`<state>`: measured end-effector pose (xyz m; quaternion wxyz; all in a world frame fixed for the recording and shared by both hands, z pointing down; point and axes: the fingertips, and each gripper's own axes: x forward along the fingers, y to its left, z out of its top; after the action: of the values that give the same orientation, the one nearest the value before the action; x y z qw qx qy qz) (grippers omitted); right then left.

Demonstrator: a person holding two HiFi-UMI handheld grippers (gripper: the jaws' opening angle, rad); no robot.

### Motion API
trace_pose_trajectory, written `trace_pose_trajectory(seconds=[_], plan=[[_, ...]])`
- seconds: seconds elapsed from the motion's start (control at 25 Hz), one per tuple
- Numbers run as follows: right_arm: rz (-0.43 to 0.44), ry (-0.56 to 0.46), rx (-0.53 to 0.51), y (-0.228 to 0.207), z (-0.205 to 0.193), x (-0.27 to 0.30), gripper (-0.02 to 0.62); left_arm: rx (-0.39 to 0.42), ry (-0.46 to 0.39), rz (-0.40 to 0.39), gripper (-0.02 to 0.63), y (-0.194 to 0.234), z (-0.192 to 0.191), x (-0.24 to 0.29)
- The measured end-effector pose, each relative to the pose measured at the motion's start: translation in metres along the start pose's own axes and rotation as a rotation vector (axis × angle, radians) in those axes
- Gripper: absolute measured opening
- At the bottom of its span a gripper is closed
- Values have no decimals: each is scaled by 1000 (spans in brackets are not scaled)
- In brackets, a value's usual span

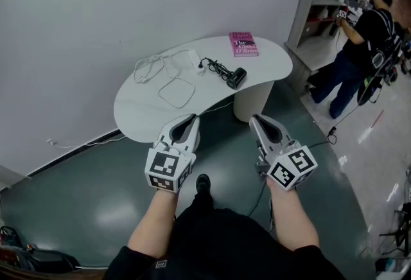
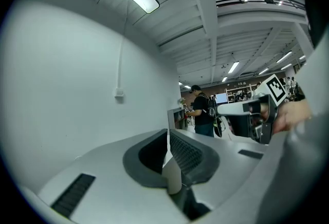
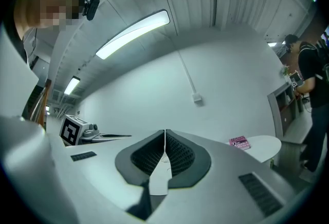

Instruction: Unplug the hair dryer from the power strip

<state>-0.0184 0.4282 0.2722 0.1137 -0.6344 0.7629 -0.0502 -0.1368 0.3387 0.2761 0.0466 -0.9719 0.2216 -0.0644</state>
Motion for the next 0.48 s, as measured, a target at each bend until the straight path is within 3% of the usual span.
trace_pose_trajectory(seconds=[0.48], plan=[[-59, 25, 8, -64, -4, 78, 35, -26, -8, -26, 25, 72, -14, 87]])
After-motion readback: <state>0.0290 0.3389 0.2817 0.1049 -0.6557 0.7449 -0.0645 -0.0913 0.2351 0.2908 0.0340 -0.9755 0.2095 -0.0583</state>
